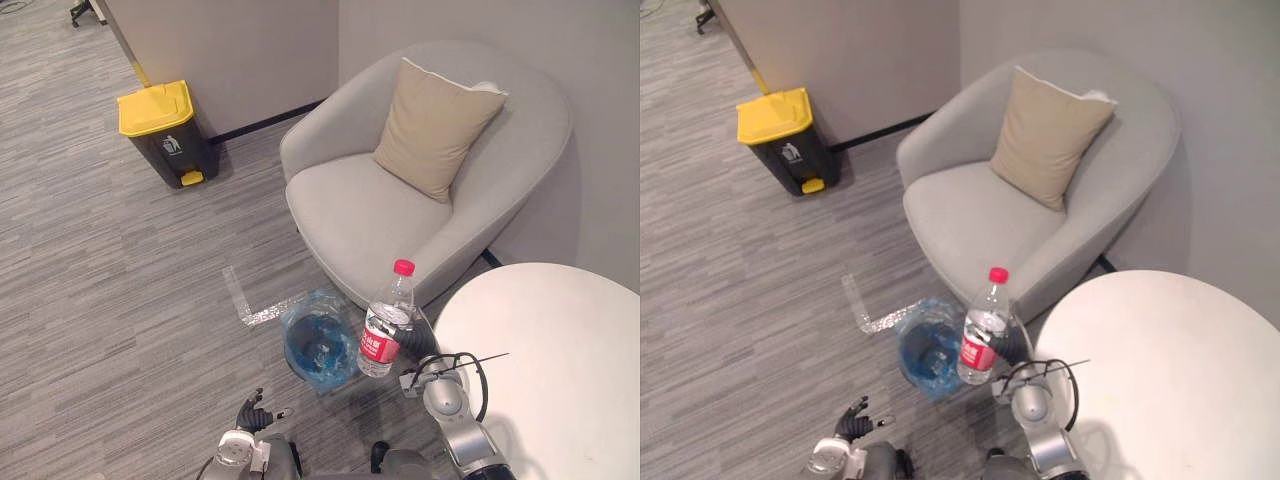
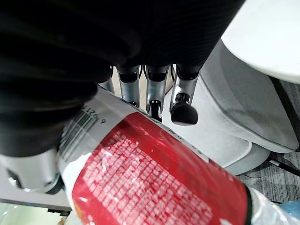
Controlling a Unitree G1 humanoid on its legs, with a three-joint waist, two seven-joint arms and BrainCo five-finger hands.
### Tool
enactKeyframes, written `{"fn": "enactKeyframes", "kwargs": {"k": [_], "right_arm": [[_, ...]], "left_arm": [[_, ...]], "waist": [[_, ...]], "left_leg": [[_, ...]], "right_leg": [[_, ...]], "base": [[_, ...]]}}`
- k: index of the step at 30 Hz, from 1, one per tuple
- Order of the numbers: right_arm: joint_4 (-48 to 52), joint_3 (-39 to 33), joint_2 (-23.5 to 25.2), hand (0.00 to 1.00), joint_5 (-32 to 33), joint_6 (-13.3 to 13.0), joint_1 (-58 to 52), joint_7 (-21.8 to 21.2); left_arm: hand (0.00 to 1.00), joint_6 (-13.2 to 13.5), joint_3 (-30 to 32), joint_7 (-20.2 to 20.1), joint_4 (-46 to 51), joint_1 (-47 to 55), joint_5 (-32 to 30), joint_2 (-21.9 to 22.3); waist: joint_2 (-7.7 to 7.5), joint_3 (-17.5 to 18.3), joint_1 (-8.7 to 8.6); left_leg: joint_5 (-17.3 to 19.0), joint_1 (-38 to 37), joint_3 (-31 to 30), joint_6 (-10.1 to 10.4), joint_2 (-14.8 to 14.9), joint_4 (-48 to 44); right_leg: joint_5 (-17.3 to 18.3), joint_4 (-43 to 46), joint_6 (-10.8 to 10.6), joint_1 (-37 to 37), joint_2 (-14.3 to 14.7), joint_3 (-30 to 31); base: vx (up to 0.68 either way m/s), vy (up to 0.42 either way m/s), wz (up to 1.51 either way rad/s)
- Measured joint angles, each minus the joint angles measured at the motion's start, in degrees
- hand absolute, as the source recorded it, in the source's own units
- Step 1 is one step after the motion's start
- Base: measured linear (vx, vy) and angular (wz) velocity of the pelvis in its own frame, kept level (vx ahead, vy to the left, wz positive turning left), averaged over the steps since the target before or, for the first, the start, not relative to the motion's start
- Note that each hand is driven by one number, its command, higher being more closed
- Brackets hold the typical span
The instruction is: Gather rubbish on tea table into small bin, then transfer packed bag to large trash can.
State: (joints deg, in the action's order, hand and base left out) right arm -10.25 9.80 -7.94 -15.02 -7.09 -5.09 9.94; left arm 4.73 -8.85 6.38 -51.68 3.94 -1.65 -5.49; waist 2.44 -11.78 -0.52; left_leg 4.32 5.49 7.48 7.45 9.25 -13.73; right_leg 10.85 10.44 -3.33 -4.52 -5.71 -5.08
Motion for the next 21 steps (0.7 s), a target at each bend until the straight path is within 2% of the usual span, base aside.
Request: {"fn": "enactKeyframes", "kwargs": {"k": [3, 7, 12, 14, 16, 17, 21], "right_arm": [[-0.2, 0.2, 2.2, 1.00, -0.1, 0.1, -0.4, -0.4], [-0.5, 2.2, 2.9, 1.00, -0.7, 0.1, -0.4, -1.0], [-6.7, 5.7, 1.2, 1.00, -0.8, 0.1, 3.0, -1.1], [-9.0, 7.1, -0.6, 1.00, -1.4, 0.4, 5.8, -1.1], [-10.1, 8.6, -2.3, 1.00, -2.9, 0.4, 10.2, -1.1], [-11.6, 10.2, -3.0, 1.00, -3.0, 0.5, 14.8, -1.0], [-14.3, 11.9, -4.0, 1.00, -3.1, 0.6, 24.1, -0.5]], "left_arm": [[0.00, 0.0, -0.1, -0.1, 0.1, -0.1, -0.1, -1.7], [0.00, 0.0, 0.0, 0.0, 0.1, 0.1, -0.7, -2.0], [0.00, 0.0, -0.1, 0.1, -0.8, -0.3, -1.1, -1.6], [0.00, 0.0, -0.7, 0.5, -0.9, -1.2, -0.9, -1.5], [0.00, 0.2, -0.4, 1.2, -0.8, -3.3, -0.3, -1.5], [0.00, 0.6, 0.3, 1.9, -0.7, -5.3, 0.9, -1.6], [0.00, 1.2, 2.3, 2.8, 0.1, -9.0, 3.6, -2.3]], "waist": [[-2.57, 0.3, 0.08], [-2.39, 0.5, 0.55], [-1.67, 0.3, 0.45], [-0.90, -0.9, 0.48], [-0.28, -3.9, 0.55], [-0.34, -6.2, 0.68], [-0.95, -10.5, 1.25]], "left_leg": [[0.4, -0.4, 0.2, -0.7, -2.9, 1.4], [0.8, -3.6, 2.2, -1.5, -4.1, 3.8], [0.6, -2.1, 3.5, -1.5, -3.3, 4.8], [0.4, 1.1, 3.3, -1.7, -2.8, 3.7], [0.0, 5.5, 2.7, -2.3, -2.5, 1.0], [0.0, 9.3, 2.4, -2.4, -2.4, -0.6], [-0.9, 17.4, 1.5, -3.8, -2.8, -3.3]], "right_leg": [[-0.7, -1.9, -1.3, -0.6, -2.6, 0.9], [-1.7, -2.9, -2.2, -1.8, -3.5, 2.8], [-1.9, -2.6, -2.6, 1.0, -2.9, 4.1], [-2.4, -0.5, -2.8, 4.7, -2.4, 4.2], [-2.7, 2.9, -2.7, 9.1, -2.2, 4.0], [-2.7, 5.3, -2.7, 13.2, -2.2, 4.0], [-2.7, 8.3, -2.7, 21.0, -2.9, 4.0]], "base": [[0.11, 0.192, 0.07], [0.07, 0.091, -0.19], [0.00, -0.015, -0.21], [-0.07, -0.009, -0.01], [-0.13, 0.025, 0.10], [-0.19, 0.051, 0.09], [-0.17, 0.054, 0.11]]}}
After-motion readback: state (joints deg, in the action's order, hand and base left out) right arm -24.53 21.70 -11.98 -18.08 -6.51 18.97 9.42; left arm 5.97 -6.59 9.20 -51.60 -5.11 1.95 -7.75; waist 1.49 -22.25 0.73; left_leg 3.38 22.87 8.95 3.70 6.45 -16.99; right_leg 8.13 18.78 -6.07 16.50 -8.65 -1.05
